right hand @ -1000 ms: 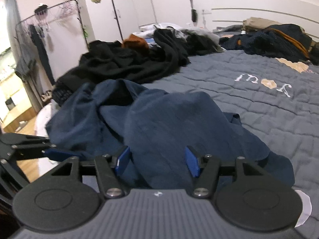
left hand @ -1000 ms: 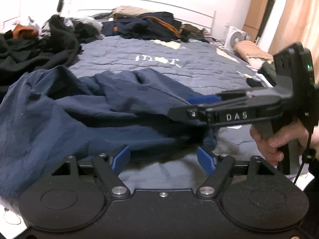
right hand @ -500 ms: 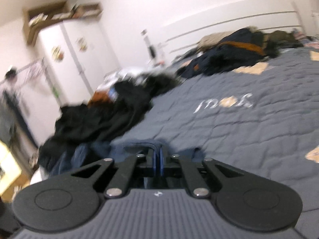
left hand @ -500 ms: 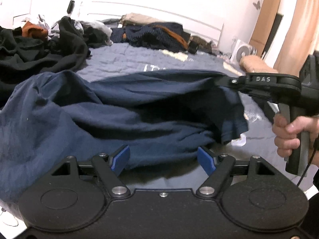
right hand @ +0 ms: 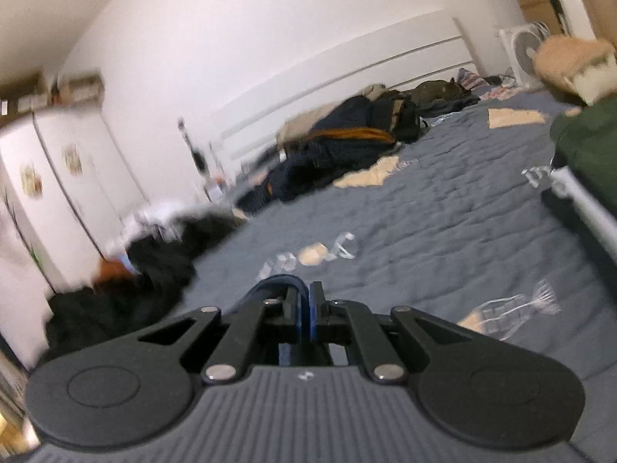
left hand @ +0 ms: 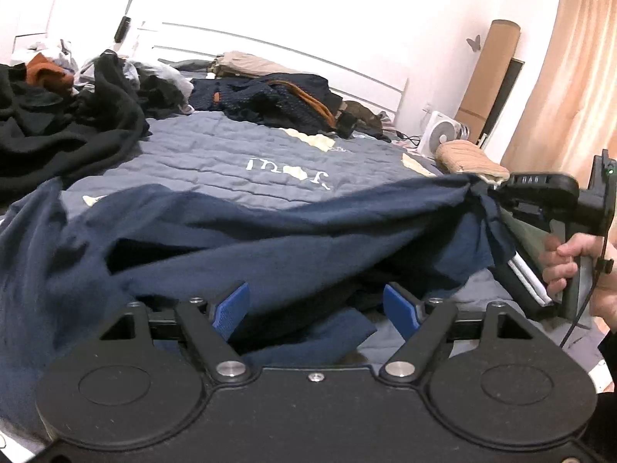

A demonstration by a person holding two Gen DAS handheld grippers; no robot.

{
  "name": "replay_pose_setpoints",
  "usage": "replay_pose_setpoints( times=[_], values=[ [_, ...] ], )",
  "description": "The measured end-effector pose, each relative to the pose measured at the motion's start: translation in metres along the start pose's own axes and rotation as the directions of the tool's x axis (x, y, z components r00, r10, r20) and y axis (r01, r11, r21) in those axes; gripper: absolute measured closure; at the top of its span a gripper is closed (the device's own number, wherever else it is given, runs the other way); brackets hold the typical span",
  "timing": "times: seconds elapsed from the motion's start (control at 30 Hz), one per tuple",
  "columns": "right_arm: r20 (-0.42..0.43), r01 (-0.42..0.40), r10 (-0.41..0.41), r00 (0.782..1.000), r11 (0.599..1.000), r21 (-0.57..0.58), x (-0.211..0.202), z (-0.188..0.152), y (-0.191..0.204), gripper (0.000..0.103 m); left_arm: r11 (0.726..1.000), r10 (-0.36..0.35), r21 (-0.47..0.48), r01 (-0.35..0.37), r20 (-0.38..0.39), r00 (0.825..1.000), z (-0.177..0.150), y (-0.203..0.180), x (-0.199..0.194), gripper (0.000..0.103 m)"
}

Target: Fold clothes

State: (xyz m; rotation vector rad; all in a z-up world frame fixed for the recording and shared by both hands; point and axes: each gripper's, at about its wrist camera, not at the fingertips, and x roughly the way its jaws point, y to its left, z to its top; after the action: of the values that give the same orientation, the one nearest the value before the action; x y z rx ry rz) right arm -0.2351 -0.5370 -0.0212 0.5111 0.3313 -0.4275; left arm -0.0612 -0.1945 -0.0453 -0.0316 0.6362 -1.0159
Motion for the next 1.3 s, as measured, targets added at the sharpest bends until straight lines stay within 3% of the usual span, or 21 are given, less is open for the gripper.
replay_pose_setpoints(
  times=[0.17, 0.3, 0.37, 0.43, 0.53, 0.7, 1.0, 1.3],
  values=[
    [-0.144, 0.042, -0.047, 0.988, 0.998, -0.037, 0.013, -0.007, -0.018, 0.094, 1.0, 0.0, 0.009, 0.0, -0.007, 1.0, -0.001, -0.004, 0.004, 0.024],
    [-0.157, 0.019, -0.025, 0.987, 0.999, -0.038, 0.004, -0.005, -0.013, 0.089, 1.0, 0.004, 0.005, -0.004, 0.001, 1.0, -0.001, -0.005, 0.004, 0.024],
    [-0.129, 0.001, -0.009, 0.992, 0.998, -0.063, -0.004, -0.001, -0.006, 0.079, 1.0, 0.011, -0.001, -0.011, 0.0, 1.0, 0.0, -0.005, 0.005, 0.024],
    [-0.089, -0.029, 0.021, 0.996, 0.995, -0.091, -0.014, 0.003, 0.0, 0.061, 1.0, 0.015, -0.004, -0.015, 0.003, 1.0, 0.0, -0.004, 0.006, 0.024],
    [-0.048, -0.089, 0.084, 0.995, 0.988, -0.123, -0.023, 0.006, 0.01, 0.051, 1.0, 0.024, -0.006, -0.024, 0.008, 1.0, 0.002, -0.004, 0.006, 0.023],
    [-0.062, -0.191, 0.182, 0.981, 0.964, -0.184, -0.007, -0.01, 0.04, 0.047, 0.997, 0.07, -0.034, -0.069, 0.032, 0.997, 0.006, 0.002, 0.004, 0.023],
    [-0.189, -0.238, 0.174, 0.967, 0.88, -0.412, 0.046, -0.067, 0.111, 0.046, 0.967, 0.214, -0.168, -0.194, 0.109, 0.971, 0.017, 0.028, -0.012, 0.018],
    [-0.203, -0.31, 0.239, 0.95, 0.807, -0.502, 0.061, -0.099, 0.152, 0.046, 0.948, 0.242, -0.234, -0.214, 0.094, 0.966, 0.02, 0.043, -0.016, 0.018]
  ],
)
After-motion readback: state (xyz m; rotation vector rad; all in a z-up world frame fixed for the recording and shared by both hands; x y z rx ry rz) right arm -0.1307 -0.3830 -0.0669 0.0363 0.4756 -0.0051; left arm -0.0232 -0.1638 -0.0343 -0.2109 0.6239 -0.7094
